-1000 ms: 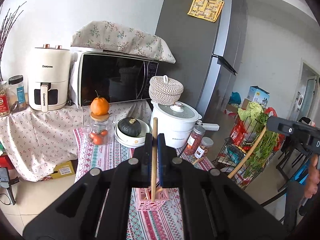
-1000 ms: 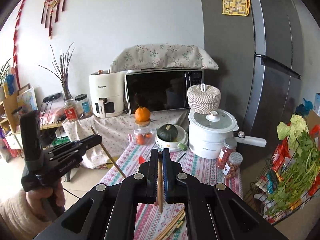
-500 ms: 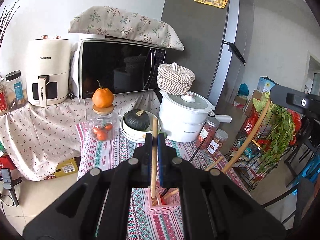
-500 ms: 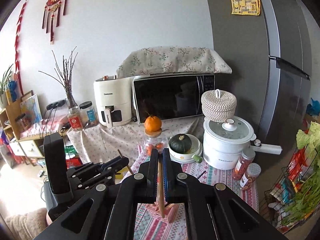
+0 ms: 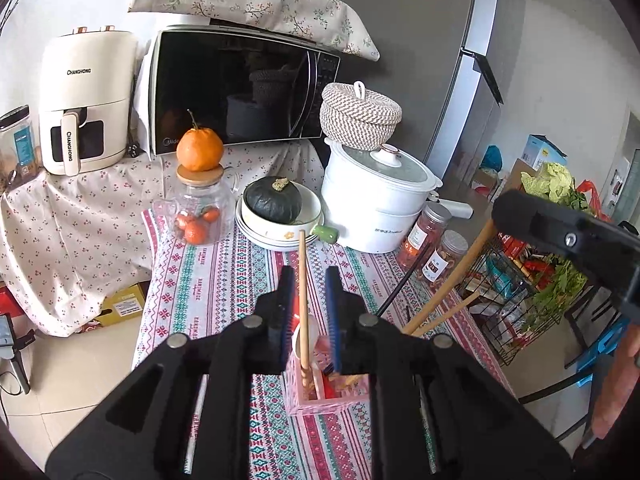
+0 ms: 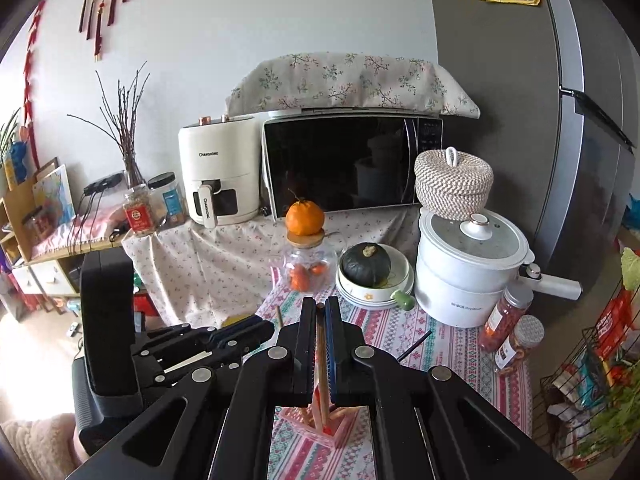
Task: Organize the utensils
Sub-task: 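Insert the wooden chopstick into the pink basket and open the left gripper, then move the left gripper toward the wrapped chopstick pair while the right gripper grasps the black chopstick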
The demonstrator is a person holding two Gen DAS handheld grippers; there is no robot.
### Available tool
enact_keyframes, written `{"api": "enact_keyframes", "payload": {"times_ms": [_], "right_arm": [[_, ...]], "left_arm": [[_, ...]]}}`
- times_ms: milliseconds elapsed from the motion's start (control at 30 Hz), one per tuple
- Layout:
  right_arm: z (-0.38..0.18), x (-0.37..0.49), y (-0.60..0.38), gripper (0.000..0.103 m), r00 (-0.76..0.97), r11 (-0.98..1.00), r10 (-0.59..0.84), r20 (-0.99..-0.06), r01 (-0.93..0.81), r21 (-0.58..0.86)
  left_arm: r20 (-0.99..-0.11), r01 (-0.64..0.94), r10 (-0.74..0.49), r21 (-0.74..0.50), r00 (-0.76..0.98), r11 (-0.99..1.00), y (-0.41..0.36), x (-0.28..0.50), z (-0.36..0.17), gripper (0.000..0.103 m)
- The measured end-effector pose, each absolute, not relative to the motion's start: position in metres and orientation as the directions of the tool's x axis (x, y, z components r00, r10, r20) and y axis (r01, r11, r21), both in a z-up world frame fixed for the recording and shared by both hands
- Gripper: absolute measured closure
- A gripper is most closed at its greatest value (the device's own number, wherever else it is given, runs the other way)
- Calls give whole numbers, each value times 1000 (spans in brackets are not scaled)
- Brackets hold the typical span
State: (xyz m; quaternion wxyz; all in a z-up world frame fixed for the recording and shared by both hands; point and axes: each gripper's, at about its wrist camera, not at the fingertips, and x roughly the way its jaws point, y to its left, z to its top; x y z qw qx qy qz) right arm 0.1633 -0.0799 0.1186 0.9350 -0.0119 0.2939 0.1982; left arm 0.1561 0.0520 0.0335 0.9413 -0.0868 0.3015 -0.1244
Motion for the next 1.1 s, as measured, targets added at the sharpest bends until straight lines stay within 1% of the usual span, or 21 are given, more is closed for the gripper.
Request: {"api": "enact_keyframes", "payload": {"times_ms": [33, 67, 133, 200, 267, 300, 333, 400, 433, 467, 500, 567, 667, 767, 867, 967, 1100], "right_arm": [[116, 165, -81, 97, 742, 919, 371, -559, -380, 106], [114, 166, -82, 97, 736, 917, 377, -562, -381, 116], [114, 165, -85, 95, 734, 916, 382, -562, -379, 128], [115, 163, -91, 89, 737, 917, 383, -556, -375, 135], [118, 159, -98, 84, 742, 918, 384, -550, -368, 145], [119, 156, -101, 84, 743, 919, 384, -548, -365, 150], [119, 154, -105, 81, 743, 920, 384, -548, -361, 155], [118, 147, -115, 67, 743, 921, 383, -548, -351, 167], [117, 143, -120, 55, 745, 922, 382, -547, -345, 174], [115, 140, -125, 45, 745, 922, 383, -546, -341, 181], [113, 136, -130, 42, 745, 923, 381, -547, -337, 185], [106, 129, -141, 32, 745, 928, 370, -555, -321, 187], [92, 121, -156, 22, 745, 940, 339, -575, -283, 188], [74, 115, -170, 16, 740, 952, 306, -599, -240, 190], [53, 111, -180, 14, 727, 964, 267, -632, -206, 171], [34, 109, -189, 13, 702, 970, 242, -669, -185, 157], [9, 109, -208, 11, 673, 971, 238, -700, -155, 181]], "left_arm": [[-544, 173, -283, -245, 790, 954, 54, 155, 34, 72], [-543, 168, -283, -252, 791, 953, 56, 156, 34, 70], [-544, 162, -282, -257, 791, 953, 59, 154, 35, 69], [-549, 159, -280, -259, 788, 953, 62, 151, 36, 68], [-555, 153, -277, -261, 784, 953, 64, 148, 35, 63], [-557, 150, -277, -263, 783, 953, 66, 146, 35, 62], [-559, 147, -276, -265, 782, 953, 67, 143, 35, 58], [-564, 141, -275, -270, 778, 952, 70, 137, 33, 53], [-567, 138, -276, -275, 776, 952, 71, 133, 32, 48], [-571, 133, -275, -278, 773, 951, 72, 130, 30, 42], [-579, 129, -275, -280, 768, 951, 72, 126, 28, 39], [-595, 126, -280, -287, 753, 950, 71, 121, 22, 29], [-628, 104, -276, -297, 728, 949, 68, 113, 11, 20], [-666, 81, -273, -305, 694, 949, 62, 107, -2, 15], [-698, 65, -262, -296, 666, 953, 52, 101, -14, 11], [-724, 59, -239, -265, 648, 962, 41, 95, -25, 10], [-745, 73, -225, -232, 628, 970, 28, 90, -40, 8]]}}
